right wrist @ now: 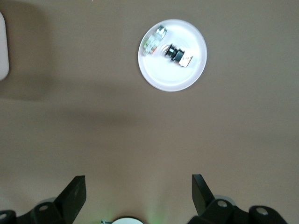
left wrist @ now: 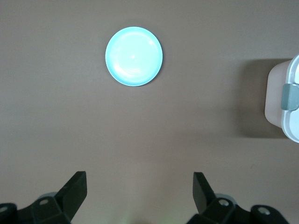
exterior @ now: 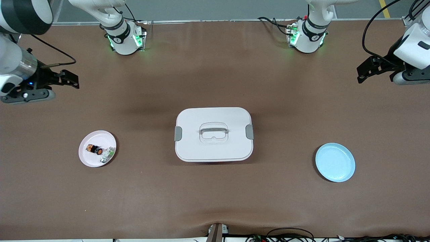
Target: Transfer orange switch to right arm and place
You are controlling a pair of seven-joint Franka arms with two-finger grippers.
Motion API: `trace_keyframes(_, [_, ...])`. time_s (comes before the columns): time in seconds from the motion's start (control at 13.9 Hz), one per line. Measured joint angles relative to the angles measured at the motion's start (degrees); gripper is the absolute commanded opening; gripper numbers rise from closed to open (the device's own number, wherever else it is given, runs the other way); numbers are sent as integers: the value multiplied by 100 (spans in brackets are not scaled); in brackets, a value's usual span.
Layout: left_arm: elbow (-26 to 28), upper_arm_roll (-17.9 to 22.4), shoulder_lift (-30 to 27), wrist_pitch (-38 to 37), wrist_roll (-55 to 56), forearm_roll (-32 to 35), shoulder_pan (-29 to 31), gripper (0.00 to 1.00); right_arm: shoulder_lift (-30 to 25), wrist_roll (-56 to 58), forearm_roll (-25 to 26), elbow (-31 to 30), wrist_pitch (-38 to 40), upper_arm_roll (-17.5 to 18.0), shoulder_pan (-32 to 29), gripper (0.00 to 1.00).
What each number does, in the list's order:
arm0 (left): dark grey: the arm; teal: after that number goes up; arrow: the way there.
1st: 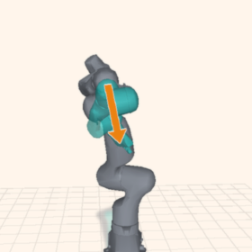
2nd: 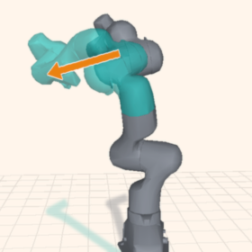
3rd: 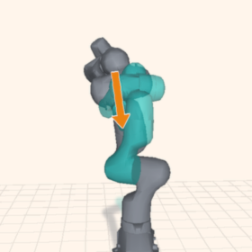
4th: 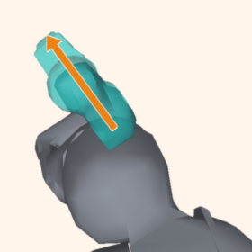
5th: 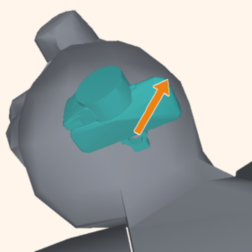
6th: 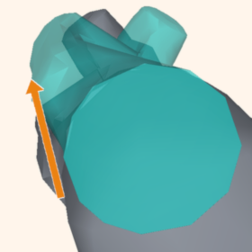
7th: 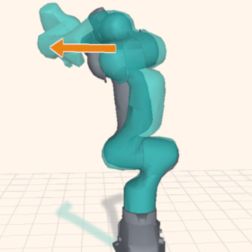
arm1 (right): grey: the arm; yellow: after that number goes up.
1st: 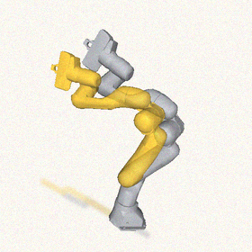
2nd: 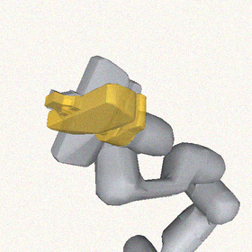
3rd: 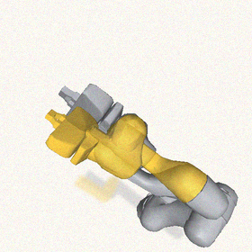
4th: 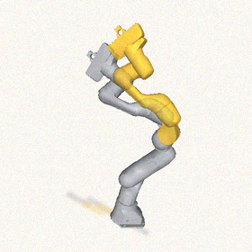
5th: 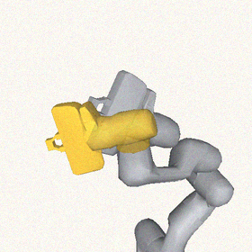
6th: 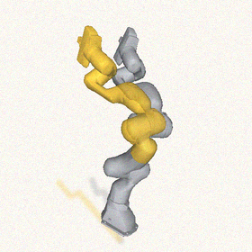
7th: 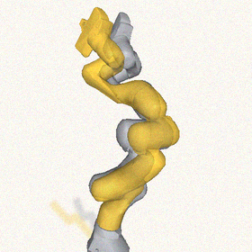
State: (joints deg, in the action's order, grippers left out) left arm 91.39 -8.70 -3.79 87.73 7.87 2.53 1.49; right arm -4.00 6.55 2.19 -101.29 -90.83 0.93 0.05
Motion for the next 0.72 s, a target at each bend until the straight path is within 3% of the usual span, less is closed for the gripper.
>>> trace_keyframes(0.29, [0, 0, -1, -1, 0, 0, 0, 100, 33, -34, -8, 766, -6, -42, -448, 100])
trace_keyframes(0.72, [0, 3, -1, -13, 0, 0, 3, 100, 293, -34, -11, 1026, -63, -60, -722, 100])
